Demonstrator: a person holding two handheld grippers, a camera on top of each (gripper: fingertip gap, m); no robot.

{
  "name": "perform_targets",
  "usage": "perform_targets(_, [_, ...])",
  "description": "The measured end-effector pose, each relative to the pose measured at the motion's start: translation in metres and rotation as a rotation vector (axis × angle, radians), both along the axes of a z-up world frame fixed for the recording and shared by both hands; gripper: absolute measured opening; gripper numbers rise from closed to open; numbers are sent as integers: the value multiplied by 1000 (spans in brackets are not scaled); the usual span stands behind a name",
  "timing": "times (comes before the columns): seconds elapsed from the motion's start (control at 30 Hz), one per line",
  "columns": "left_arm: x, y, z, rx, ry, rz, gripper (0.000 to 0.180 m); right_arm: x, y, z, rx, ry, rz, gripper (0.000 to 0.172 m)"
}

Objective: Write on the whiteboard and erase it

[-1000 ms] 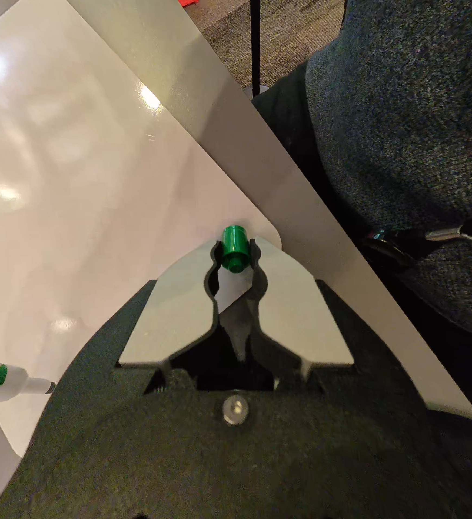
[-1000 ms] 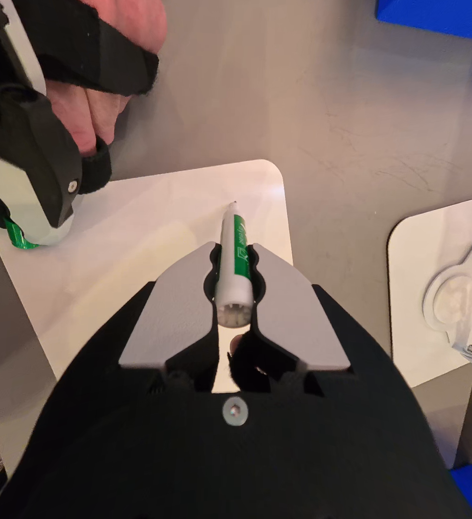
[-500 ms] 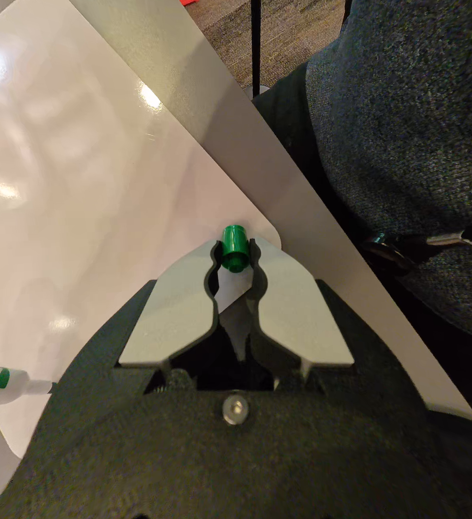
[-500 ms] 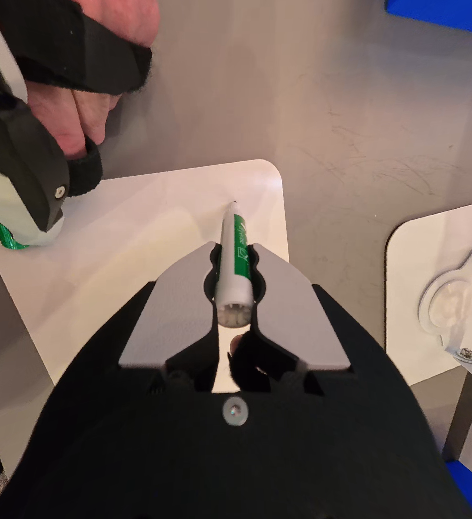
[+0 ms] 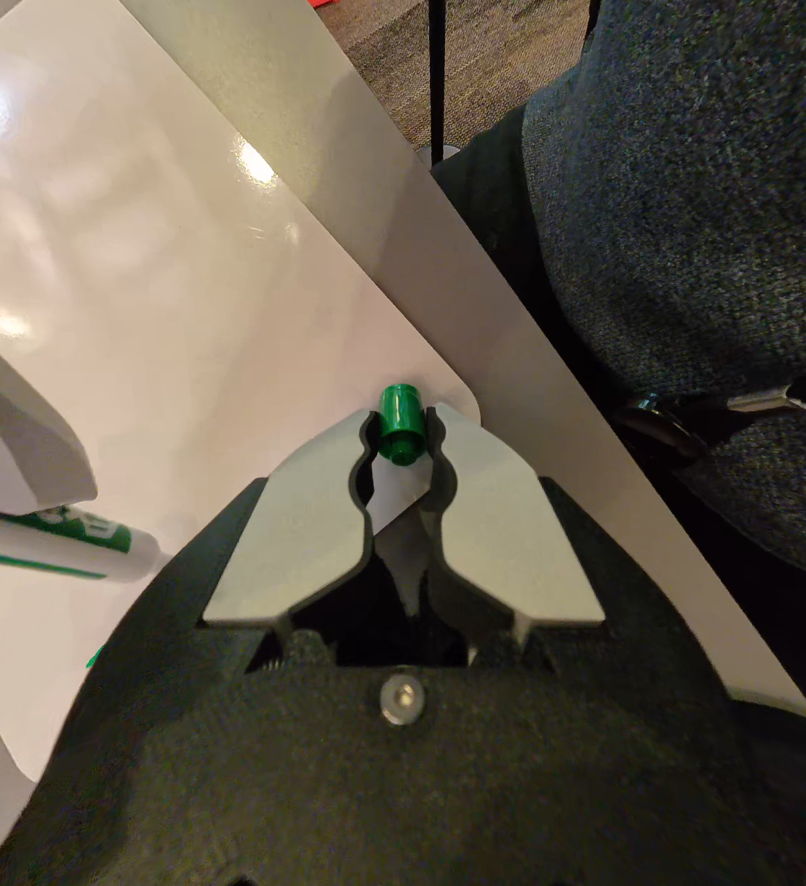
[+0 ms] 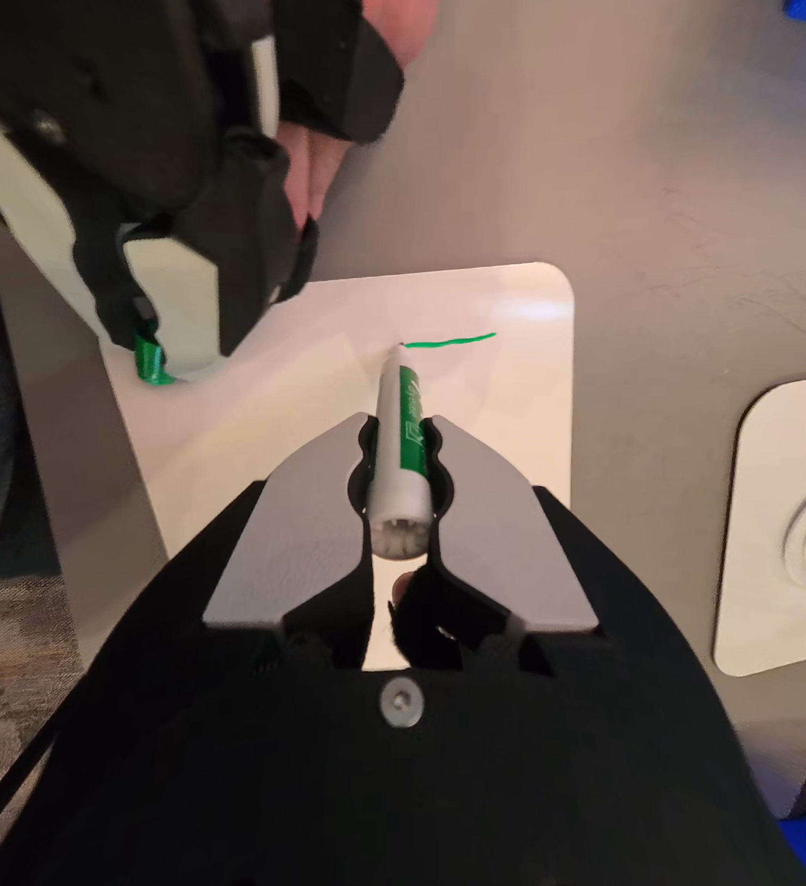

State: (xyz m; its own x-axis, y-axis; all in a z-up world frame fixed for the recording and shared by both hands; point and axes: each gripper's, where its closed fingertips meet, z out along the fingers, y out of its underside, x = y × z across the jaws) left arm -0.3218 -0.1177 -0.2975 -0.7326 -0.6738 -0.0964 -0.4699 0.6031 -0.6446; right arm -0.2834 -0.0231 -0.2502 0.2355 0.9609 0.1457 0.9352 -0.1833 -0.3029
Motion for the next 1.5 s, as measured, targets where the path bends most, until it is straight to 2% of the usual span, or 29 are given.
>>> perform_targets(0.03, [0, 0, 0, 0, 0, 0, 20, -1, -5, 0, -11, 0, 7, 20])
perform_targets(0.17, [0, 0, 0, 1, 0, 0, 20, -5, -9, 4, -5, 33, 5, 20])
perform_targets(0.43, [-1, -1, 0, -3, 2, 0, 20, 1, 33, 4, 73, 36, -42, 20])
perform_targets(0.7, [-1, -1, 0, -6, 3, 1, 20, 2, 44, 5, 80, 15, -31, 20])
perform_targets(1.17, [-2, -1, 0, -7, 5, 2, 20, 6, 42, 0, 63, -22, -21, 20])
perform_targets(1.5, [-2, -1, 0, -10, 6, 2, 20, 22, 10, 1, 27, -31, -46, 20])
